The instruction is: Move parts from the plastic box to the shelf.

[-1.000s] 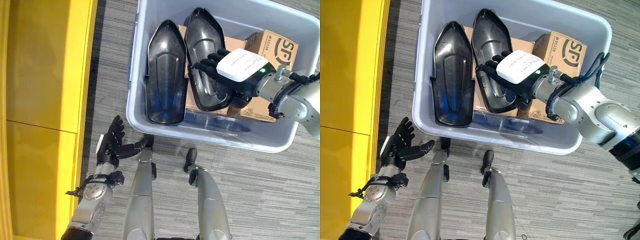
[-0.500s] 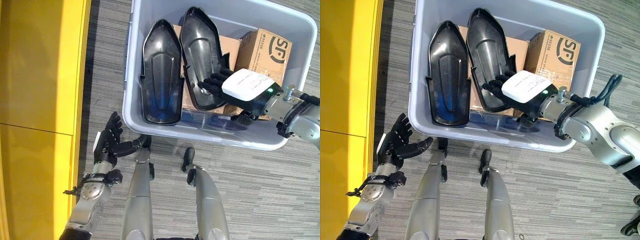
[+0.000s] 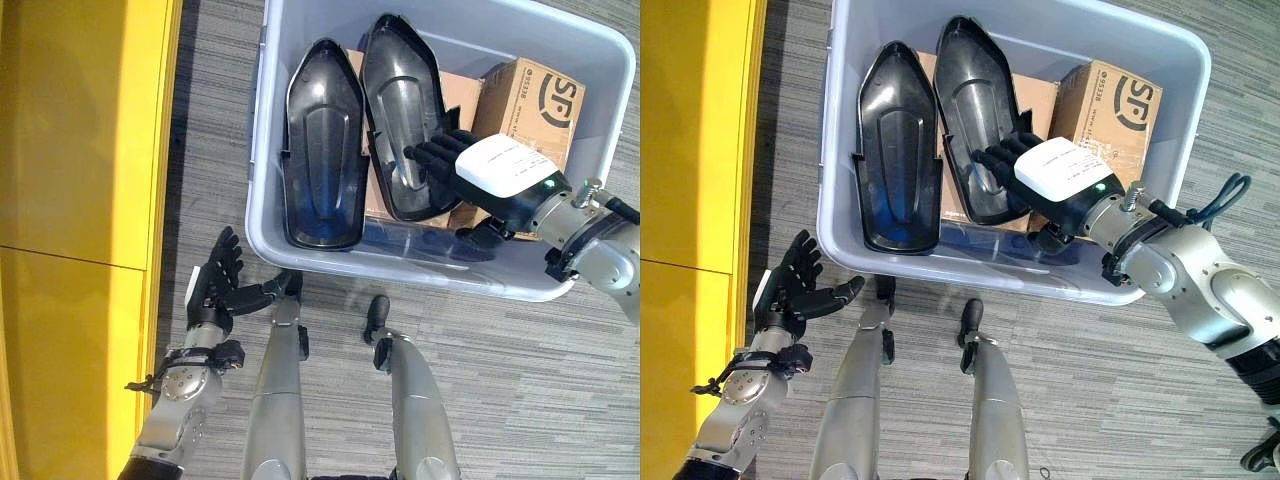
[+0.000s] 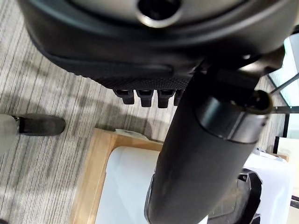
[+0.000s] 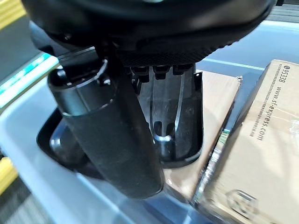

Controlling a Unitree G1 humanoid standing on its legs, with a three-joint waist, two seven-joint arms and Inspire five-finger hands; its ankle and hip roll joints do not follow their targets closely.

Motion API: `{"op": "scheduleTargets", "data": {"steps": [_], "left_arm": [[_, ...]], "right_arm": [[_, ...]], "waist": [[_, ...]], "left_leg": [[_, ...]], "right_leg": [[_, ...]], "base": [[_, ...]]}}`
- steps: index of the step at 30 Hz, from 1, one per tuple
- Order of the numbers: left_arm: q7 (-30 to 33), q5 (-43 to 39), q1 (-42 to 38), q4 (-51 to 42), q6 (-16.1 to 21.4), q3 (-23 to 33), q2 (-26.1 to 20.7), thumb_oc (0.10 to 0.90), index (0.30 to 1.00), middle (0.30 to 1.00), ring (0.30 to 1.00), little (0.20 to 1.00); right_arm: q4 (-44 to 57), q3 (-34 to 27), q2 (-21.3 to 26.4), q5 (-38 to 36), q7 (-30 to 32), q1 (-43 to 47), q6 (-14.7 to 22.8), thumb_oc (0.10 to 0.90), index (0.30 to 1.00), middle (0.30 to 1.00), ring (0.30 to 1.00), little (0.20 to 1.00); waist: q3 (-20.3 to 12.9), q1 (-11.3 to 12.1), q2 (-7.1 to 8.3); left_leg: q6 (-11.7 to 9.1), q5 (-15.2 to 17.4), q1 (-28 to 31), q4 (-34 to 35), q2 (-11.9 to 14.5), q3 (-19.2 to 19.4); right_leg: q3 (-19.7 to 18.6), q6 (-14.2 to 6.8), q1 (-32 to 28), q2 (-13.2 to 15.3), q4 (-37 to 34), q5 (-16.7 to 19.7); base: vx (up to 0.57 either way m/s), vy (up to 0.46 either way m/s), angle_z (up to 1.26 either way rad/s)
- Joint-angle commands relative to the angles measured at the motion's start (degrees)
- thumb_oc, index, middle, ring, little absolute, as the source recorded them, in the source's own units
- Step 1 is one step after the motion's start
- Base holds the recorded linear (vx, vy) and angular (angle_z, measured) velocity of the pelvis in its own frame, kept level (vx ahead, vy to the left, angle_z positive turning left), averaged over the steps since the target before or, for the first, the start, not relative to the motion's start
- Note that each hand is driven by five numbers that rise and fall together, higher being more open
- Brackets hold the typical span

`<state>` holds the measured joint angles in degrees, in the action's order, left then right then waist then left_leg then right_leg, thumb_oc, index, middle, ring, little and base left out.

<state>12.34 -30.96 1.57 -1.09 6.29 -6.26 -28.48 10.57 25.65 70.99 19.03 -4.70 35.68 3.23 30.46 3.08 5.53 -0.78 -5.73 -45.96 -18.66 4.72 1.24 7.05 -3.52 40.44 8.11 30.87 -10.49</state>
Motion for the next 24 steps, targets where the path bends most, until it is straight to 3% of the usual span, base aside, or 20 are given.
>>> {"op": "scheduleTargets", "data": {"steps": [1,15,24], "left_arm": [[0.9,2.2,2.6,-6.1,3.1,1.6,-1.1,0.9,1.0,1.0,1.0,1.0],[2.1,2.5,2.1,-6.0,3.2,1.0,-0.2,0.9,1.0,1.0,1.0,1.0],[2.4,2.7,1.9,-6.0,3.3,1.0,0.3,0.9,1.0,1.0,1.0,1.0]], "right_arm": [[-0.6,-4.9,0.1,0.7,4.9,4.7,-0.2,0.9,1.0,1.0,1.0,1.0],[-1.4,-6.6,-8.2,3.6,8.1,3.6,-1.4,0.9,1.0,1.0,1.0,1.0],[-2.1,-6.3,-10.2,4.2,8.0,2.6,-1.6,0.9,1.0,1.0,1.0,1.0]], "waist": [[-0.7,0.7,-0.52],[-0.7,1.0,-1.04],[-0.7,1.1,-1.12]], "left_leg": [[-3.6,7.2,0.2,-6.9,5.5,-1.6],[-3.1,7.4,-1.1,-7.5,5.1,-1.7],[-2.9,7.5,-1.9,-7.9,4.8,-2.0]], "right_leg": [[-1.7,-4.0,-8.4,3.4,-7.2,3.7],[-1.7,-3.8,-7.4,3.4,-6.7,3.5],[-1.6,-3.7,-6.9,3.5,-6.3,3.4]], "base": [[0.0,0.0,0.0],[0.0,0.0,0.0],[0.0,0.0,0.0]]}}
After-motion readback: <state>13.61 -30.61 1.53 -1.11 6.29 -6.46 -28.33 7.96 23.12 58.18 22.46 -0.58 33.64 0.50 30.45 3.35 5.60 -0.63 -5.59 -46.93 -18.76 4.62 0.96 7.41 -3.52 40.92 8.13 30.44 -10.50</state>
